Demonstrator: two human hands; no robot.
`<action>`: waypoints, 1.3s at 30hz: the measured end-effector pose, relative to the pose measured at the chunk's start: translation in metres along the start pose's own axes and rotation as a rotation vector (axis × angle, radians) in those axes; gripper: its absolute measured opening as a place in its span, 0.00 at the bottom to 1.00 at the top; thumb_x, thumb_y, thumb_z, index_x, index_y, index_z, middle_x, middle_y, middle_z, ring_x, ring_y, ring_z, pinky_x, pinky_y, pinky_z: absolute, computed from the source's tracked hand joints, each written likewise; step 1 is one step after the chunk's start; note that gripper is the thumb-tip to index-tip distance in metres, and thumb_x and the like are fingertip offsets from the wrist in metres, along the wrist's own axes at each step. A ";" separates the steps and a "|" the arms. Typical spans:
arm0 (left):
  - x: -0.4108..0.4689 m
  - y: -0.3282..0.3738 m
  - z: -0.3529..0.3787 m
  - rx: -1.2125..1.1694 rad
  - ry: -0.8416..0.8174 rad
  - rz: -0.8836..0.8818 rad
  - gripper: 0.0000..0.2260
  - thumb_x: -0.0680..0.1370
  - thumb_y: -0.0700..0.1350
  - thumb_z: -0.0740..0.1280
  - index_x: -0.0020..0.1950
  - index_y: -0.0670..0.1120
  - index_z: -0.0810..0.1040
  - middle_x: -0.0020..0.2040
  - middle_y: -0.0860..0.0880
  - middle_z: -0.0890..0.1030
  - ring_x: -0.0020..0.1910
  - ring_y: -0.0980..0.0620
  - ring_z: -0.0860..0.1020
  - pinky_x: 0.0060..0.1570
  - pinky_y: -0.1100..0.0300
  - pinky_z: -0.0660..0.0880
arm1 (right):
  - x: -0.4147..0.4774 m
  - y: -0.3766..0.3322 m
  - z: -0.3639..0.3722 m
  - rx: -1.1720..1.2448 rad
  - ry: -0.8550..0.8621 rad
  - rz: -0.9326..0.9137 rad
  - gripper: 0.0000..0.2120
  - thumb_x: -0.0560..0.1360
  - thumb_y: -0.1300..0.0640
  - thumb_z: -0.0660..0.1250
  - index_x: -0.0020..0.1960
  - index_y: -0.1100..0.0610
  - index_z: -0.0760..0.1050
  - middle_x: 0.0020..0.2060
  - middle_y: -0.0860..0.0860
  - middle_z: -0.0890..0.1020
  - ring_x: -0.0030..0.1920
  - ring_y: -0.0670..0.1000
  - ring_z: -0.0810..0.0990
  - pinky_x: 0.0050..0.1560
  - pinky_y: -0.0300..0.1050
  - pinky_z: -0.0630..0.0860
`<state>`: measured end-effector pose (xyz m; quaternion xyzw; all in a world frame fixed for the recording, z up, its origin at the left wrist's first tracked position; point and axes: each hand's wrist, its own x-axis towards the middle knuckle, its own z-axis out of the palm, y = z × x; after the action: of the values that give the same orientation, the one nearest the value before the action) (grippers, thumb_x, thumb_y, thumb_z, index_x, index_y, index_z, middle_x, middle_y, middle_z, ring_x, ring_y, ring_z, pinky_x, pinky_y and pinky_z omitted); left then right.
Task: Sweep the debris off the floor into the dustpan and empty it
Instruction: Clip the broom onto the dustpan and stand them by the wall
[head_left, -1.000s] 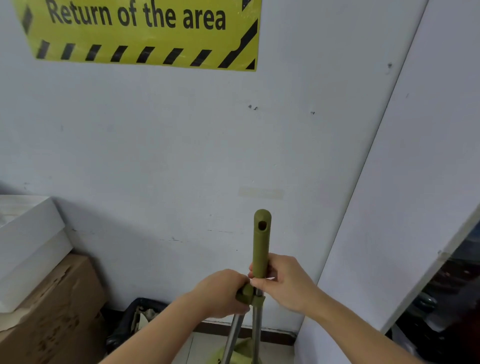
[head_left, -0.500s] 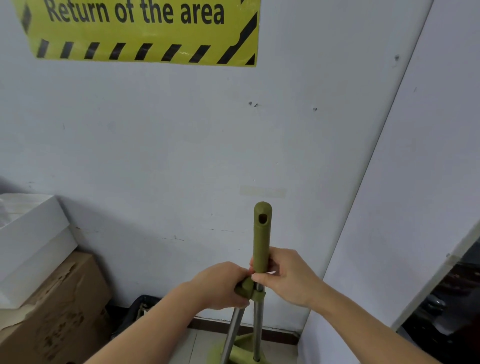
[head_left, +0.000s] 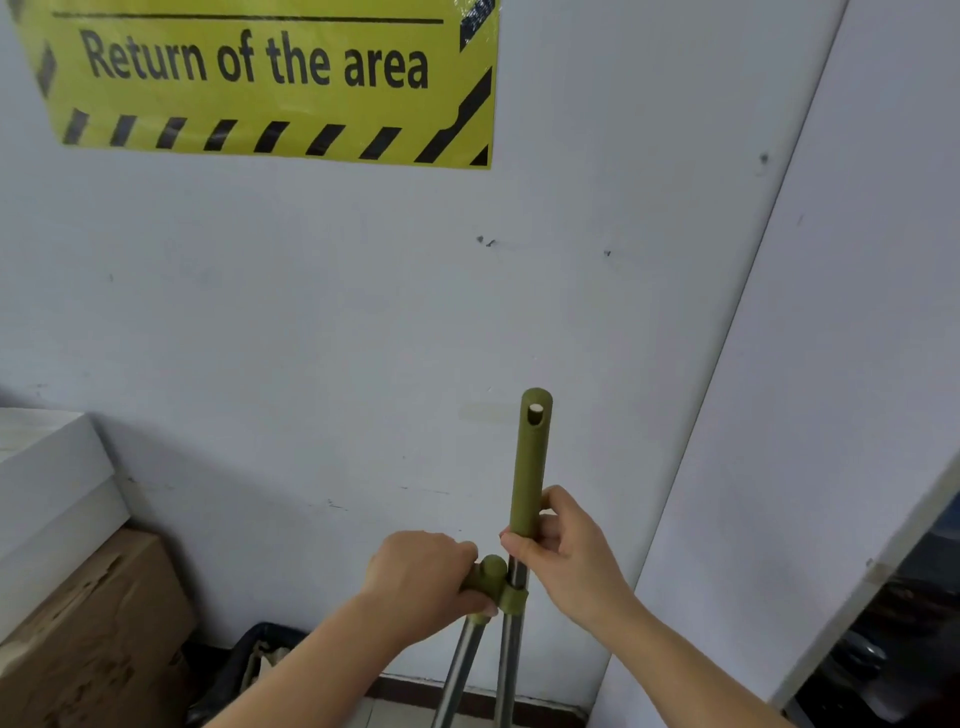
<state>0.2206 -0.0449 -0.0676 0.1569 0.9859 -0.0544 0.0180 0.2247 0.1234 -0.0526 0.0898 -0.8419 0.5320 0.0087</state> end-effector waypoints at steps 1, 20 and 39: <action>0.002 0.001 -0.002 0.002 0.019 -0.010 0.22 0.74 0.68 0.59 0.42 0.49 0.69 0.32 0.54 0.69 0.34 0.50 0.74 0.36 0.58 0.72 | 0.002 0.000 -0.002 0.017 0.016 -0.004 0.10 0.74 0.54 0.71 0.48 0.51 0.69 0.39 0.51 0.84 0.39 0.50 0.83 0.42 0.39 0.81; 0.064 -0.019 -0.023 -0.083 0.140 0.152 0.24 0.72 0.70 0.48 0.42 0.51 0.69 0.34 0.54 0.69 0.34 0.52 0.69 0.30 0.62 0.59 | 0.050 -0.006 -0.025 0.052 0.249 0.062 0.09 0.73 0.52 0.72 0.48 0.49 0.72 0.37 0.47 0.85 0.38 0.49 0.83 0.41 0.37 0.80; 0.134 -0.044 -0.060 -0.112 0.254 0.286 0.21 0.75 0.68 0.55 0.38 0.51 0.68 0.34 0.55 0.71 0.35 0.52 0.72 0.32 0.60 0.64 | 0.102 -0.028 -0.042 0.021 0.419 0.051 0.08 0.74 0.53 0.71 0.49 0.50 0.73 0.37 0.49 0.85 0.38 0.50 0.83 0.37 0.34 0.76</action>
<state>0.0788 -0.0384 -0.0102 0.2996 0.9495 0.0239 -0.0903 0.1253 0.1347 0.0021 -0.0441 -0.8181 0.5478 0.1693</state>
